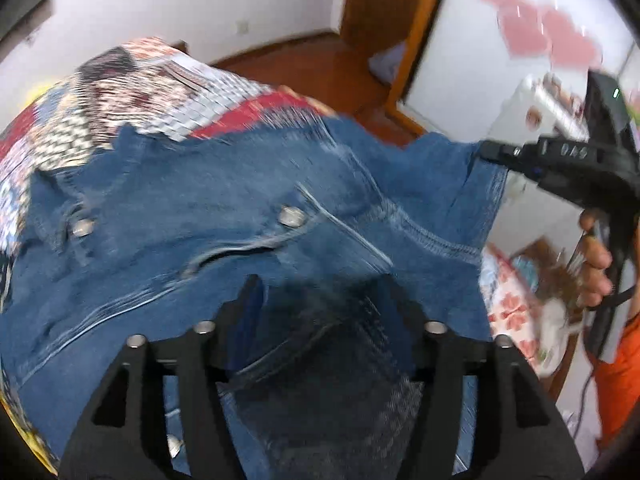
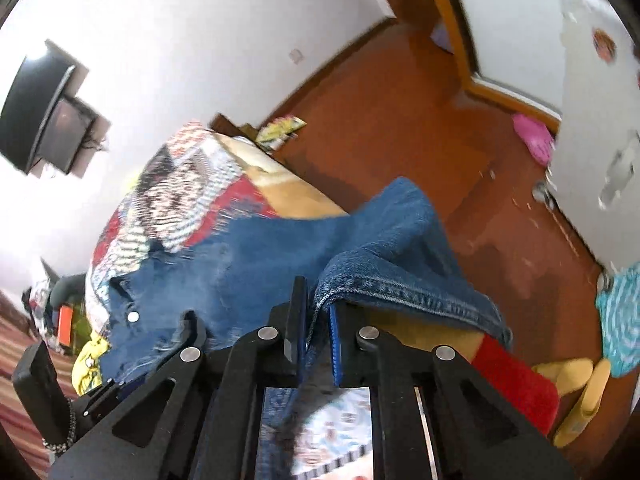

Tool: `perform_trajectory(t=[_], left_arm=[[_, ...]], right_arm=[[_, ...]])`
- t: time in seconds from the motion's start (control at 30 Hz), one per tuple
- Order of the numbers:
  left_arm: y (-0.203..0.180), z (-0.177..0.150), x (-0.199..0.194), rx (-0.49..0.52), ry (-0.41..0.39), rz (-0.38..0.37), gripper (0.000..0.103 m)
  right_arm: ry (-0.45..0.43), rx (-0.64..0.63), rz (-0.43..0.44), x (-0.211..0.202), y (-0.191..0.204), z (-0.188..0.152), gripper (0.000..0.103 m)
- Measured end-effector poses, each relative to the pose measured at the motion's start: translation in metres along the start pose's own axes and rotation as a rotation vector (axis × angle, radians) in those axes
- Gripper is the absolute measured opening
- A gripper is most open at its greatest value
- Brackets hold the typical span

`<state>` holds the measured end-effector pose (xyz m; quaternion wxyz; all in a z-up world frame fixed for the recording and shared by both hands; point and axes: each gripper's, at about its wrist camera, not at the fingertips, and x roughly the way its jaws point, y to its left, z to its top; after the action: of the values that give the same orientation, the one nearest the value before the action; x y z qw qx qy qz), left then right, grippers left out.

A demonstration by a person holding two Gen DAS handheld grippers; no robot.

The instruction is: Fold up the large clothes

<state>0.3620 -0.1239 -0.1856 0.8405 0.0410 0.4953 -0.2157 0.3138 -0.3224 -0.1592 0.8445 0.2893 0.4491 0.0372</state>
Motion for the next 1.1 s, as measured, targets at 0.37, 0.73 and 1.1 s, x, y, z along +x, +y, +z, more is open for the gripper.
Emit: perform_trajectory(t=[0.37,0.73,1.1], left_arm=[[0.111,-0.060,-0.117,-0.097,-0.171,0.291,0.081],[0.166,-0.119,-0.140,-0.194,-0.148,0.319,0.081],[0.109,-0.089,-0.129,-0.045,-0.161,0.290,0.081]], right_arm=[[-0.044,-0.283,0.201,-0.023,0.134,-0.011,0.007],[0.241,-0.566,0.142,0.075,0.211,-0.116,0.007],[0.355,-0.594,0.120,0.064,0.177,-0.126,0.022]])
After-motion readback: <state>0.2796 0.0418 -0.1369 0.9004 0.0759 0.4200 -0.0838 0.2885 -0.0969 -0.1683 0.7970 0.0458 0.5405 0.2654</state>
